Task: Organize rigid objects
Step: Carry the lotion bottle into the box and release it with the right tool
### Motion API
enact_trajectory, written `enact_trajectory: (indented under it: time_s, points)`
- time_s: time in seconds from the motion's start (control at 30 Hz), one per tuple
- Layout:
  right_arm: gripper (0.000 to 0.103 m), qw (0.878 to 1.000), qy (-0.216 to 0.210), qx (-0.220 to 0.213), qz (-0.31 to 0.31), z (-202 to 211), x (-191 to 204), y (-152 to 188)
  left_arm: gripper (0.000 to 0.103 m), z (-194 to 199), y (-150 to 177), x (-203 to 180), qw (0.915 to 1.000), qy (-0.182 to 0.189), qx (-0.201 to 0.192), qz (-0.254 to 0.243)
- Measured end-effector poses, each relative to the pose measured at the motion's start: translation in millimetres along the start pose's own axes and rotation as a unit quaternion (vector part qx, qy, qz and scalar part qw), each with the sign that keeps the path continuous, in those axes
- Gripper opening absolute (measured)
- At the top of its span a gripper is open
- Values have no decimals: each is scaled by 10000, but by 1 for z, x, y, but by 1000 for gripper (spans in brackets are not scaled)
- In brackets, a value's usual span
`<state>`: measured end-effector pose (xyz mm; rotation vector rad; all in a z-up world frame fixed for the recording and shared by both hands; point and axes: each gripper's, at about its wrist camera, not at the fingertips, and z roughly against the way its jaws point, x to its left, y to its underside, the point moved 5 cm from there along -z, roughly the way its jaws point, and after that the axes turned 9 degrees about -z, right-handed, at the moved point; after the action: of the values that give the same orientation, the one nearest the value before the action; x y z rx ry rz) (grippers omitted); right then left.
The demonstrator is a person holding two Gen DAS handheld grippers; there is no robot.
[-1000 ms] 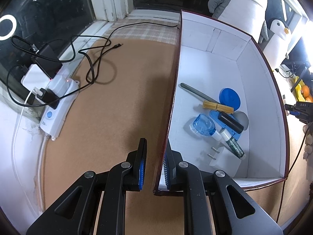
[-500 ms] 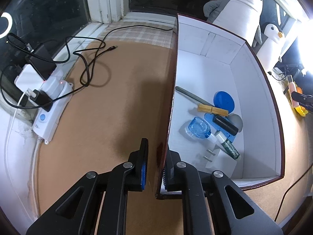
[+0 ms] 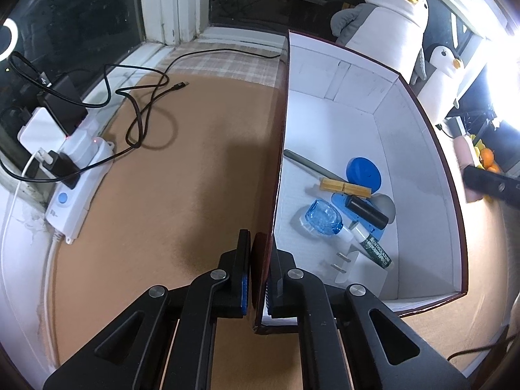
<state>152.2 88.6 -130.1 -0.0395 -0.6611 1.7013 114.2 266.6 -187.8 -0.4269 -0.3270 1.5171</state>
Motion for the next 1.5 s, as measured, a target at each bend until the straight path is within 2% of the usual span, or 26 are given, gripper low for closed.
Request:
enact_trajectory:
  time_s: [0.37,0.73,1.03,1.17,1.5]
  points:
    - [18,9974,203,474,499,-46,46,22,7,1,2,2,9999,64,-82,-19]
    - [18,9941,489,743,620,-74,48,29,7,0,1,3,9999,98,-102,-1]
    - [19,9936,558,651,738,-73,51,27,7,0,1,4,9999,77,-90,-6]
    - [37,9935,613,527,803,-70,54,26,7,0,0,4,9999,66,-78,-13]
    - [40,9942,598,308,842,-53,52,20,7,-1,-1,4,10000,49,-20,-18]
